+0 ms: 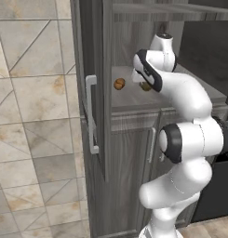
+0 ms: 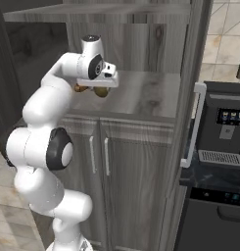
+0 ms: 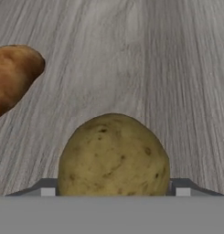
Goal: Pick the potatos from the cabinet and place them in one bowl. Pick the onion from the sink and place it in the other bowl.
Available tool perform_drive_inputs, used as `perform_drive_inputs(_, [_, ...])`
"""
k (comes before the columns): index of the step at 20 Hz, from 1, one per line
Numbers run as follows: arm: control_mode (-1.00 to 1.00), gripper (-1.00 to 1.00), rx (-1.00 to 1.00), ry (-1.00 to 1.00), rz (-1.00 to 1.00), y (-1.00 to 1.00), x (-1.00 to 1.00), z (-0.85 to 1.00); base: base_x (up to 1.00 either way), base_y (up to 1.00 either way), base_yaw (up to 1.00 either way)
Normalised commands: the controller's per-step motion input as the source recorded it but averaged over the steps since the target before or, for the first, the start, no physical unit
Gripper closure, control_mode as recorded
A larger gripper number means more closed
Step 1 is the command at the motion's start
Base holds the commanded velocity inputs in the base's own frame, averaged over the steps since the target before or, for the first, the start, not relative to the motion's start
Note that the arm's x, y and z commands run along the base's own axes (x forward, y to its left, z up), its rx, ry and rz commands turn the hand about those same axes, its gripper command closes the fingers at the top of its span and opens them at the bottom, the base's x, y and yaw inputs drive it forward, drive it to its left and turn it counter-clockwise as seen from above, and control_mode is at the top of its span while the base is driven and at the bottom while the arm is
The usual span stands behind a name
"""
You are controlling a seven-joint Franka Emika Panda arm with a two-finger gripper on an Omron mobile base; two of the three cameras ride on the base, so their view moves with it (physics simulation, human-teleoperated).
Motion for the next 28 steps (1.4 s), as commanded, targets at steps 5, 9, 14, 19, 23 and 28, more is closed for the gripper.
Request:
perform_drive_inputs(5, [-1.0, 1.0, 0.0, 0.0, 0.0, -0.01, -0.72, 0.0, 0.0, 0.0, 0.0])
perform_drive_inputs(9, [-1.0, 1.0, 0.0, 0.02, 0.0, 0.0, -0.63, 0.05, 0.0, 0.0, 0.0])
perform_drive_inputs(14, [-1.0, 1.0, 0.0, 0.16, -0.01, 0.0, -0.58, 0.18, 0.0, 0.0, 0.0])
perform_drive_inputs(19, [-1.0, 1.0, -0.01, 0.22, 0.0, 0.0, -0.59, 0.08, 0.0, 0.0, 0.0])
perform_drive_inputs(23, [-1.0, 1.0, 0.0, 0.2, 0.0, 0.0, -0.61, 0.0, 0.0, 0.0, 0.0])
perform_drive_inputs(28, [-1.0, 1.0, 0.0, 0.06, 0.0, 0.0, -0.45, 0.0, 0.0, 0.0, 0.0])
